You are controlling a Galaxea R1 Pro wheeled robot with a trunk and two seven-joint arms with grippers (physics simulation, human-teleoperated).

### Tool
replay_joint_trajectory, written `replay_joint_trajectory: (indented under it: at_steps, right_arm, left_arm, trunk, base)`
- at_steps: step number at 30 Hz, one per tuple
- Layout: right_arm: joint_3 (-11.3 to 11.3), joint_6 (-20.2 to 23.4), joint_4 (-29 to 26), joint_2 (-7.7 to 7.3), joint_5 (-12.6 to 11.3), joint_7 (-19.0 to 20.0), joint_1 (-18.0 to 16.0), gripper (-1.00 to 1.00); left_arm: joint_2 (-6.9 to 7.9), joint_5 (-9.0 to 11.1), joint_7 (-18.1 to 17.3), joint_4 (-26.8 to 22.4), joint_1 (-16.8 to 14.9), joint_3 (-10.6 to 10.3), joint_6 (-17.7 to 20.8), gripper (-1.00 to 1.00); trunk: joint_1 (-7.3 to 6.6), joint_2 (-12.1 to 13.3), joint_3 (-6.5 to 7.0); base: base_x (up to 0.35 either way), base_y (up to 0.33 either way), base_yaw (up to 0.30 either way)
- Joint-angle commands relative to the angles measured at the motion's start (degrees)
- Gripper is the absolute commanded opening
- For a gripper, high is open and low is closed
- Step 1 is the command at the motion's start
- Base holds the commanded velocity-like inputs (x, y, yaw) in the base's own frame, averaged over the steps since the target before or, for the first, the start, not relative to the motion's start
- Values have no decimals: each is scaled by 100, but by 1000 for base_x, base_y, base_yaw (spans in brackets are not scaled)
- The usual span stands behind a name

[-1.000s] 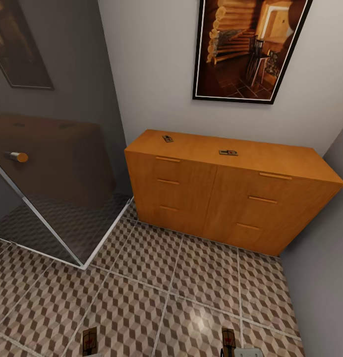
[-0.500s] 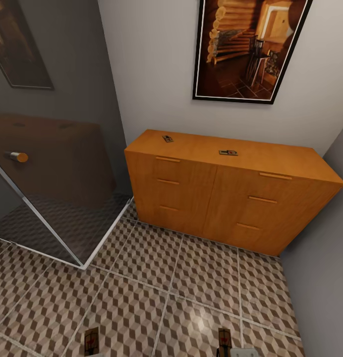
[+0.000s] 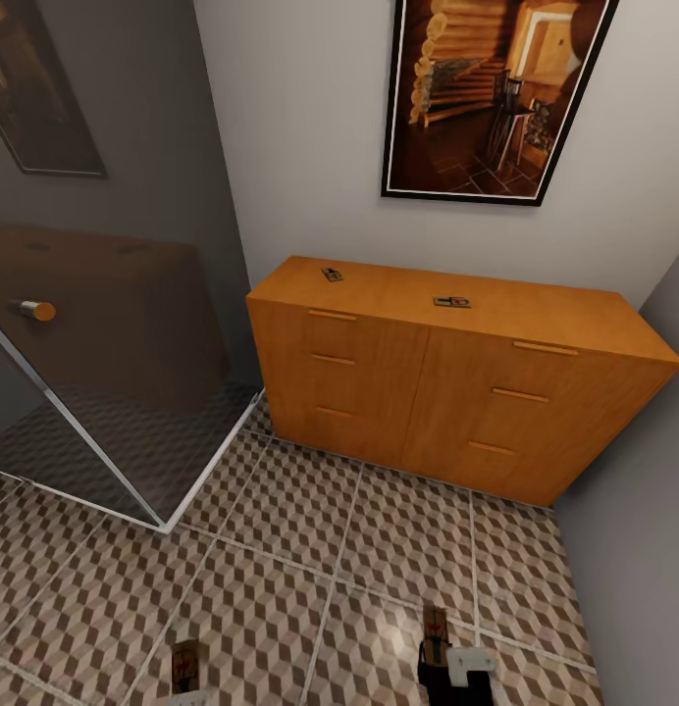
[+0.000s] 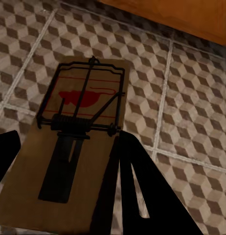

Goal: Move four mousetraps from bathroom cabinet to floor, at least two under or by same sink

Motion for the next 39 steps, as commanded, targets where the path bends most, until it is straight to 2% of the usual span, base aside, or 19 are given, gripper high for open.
replay_joint_trajectory:
  at_steps: [1,5,9,14,26,31,39]
  right_arm:
    - [5,109,-271,-12,26,-32,-1,-100]
    - [11,713,-889,-183,17,-6,-2,-100]
    - [27,612,-955,-273,2,150,-2,-100]
    - [23,471,-789,-281,6,260,-2,-100]
    - [15,437,-755,-274,4,250,-1,-100]
    - [13,436,-755,-280,4,245,-1,-100]
    - [13,431,-755,-280,4,245,-1,-100]
  left_arm:
    - [78,-20,52,-69,-6,-65,-19,-100]
    - [338,-18,37,-178,-6,-80,-9,-100]
    - [440,-18,22,-4,-6,-92,-24,-100]
    - [403,-18,12,138,-6,-94,-28,-100]
    - [373,-18,8,157,-6,-97,-25,-100]
    - [306,-18,8,161,-6,-96,-24,-100]
    - [293,-18,8,164,-6,-95,-23,-100]
  trunk:
    - [0,-2,-5]
    - [0,-2,-5]
    - [0,-2,-5]
    - [0,-2,-5]
    - [0,-2,-8]
    - [0,-2,-13]
    - [0,-2,27]
  base:
    - [0,0,0]
    - [0,0,0]
    - [0,0,0]
    - [0,0,0]
    - [0,0,0]
    - [0,0,3]
    - [0,0,131]
